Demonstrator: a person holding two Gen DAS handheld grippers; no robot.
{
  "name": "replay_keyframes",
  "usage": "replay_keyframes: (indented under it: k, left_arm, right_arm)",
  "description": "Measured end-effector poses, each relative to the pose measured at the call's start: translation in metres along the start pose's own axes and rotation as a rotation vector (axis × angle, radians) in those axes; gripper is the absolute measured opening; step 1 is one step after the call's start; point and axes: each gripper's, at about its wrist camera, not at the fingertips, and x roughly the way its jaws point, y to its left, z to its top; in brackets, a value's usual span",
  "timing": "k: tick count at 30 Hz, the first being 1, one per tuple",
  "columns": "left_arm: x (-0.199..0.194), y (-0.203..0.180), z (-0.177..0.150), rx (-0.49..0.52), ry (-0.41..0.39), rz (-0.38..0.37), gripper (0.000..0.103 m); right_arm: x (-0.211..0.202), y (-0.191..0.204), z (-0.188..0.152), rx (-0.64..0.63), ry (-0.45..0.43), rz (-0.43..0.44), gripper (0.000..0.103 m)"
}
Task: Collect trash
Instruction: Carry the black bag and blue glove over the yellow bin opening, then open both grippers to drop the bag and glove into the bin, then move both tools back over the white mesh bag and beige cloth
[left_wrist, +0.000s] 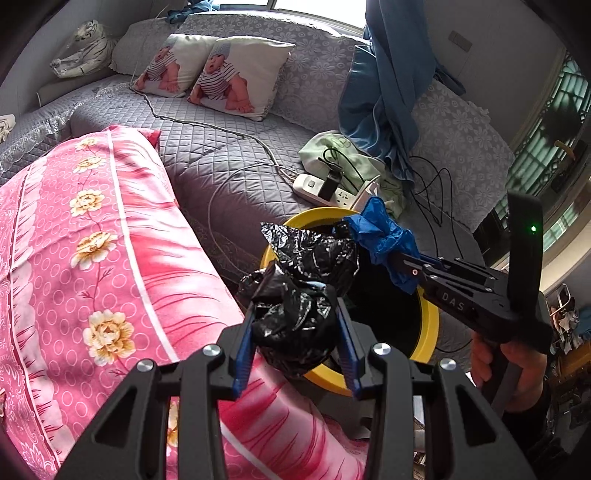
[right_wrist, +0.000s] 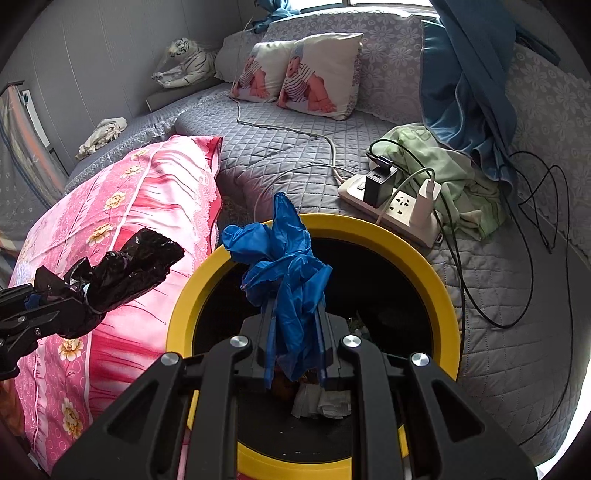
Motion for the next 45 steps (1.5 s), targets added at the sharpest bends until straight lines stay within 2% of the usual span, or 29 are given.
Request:
replay_keyframes:
  k: [14,21,22,23,25,27,29,35,40,45]
  left_arm:
    - [0.056,-0.031,-0.009,0.030,0.090,-0.026,0.037]
    - [0.068,-0.036,-0.009,0.042,0.112,-0.030,0.038]
    - [0.068,-0.036,-0.009,0.045,0.111,-0.027,0.040]
    - [0.068,-0.036,-0.009,0.044,0.111,-0.026,0.047]
    - [0.065,-0.035,-0.008,0.038,0.100,-0.031,0.056]
    - [0.060,-0.032,-0.008,0.033,0.086,-0.024,0.063]
    - [0.054,-0.025,-0.007,0.014,0.073,-0.024,0.066]
    - [0.020,0.007,-0.004,-0.021,0.022,0.037,0.066]
    - [-0.029,0.057,-0.008,-0.067,-0.033,0.116,0.066]
    - [-0.088,0.118,-0.026,-0.111,-0.069,0.242,0.066]
  right_arm:
    - [0.026,-0.036,-0.005,0.079,0.056,-0.039,0.016]
    - [0.033,-0.047,-0.006,0.114,0.070,-0.047,0.018]
    - [0.034,-0.049,-0.006,0.119,0.072,-0.048,0.020]
    - [0.034,-0.051,-0.006,0.125,0.071,-0.052,0.022]
    - [0.033,-0.055,-0.005,0.139,0.065,-0.058,0.036]
    - [0.032,-0.059,-0.004,0.152,0.059,-0.059,0.038]
    - [0.029,-0.062,-0.003,0.158,0.053,-0.065,0.038]
    - [0.017,-0.052,-0.001,0.139,0.037,-0.047,0.038]
    - [0.008,-0.013,0.004,0.071,0.025,0.010,0.039]
    - [0.003,0.044,0.012,-0.011,0.022,0.114,0.044]
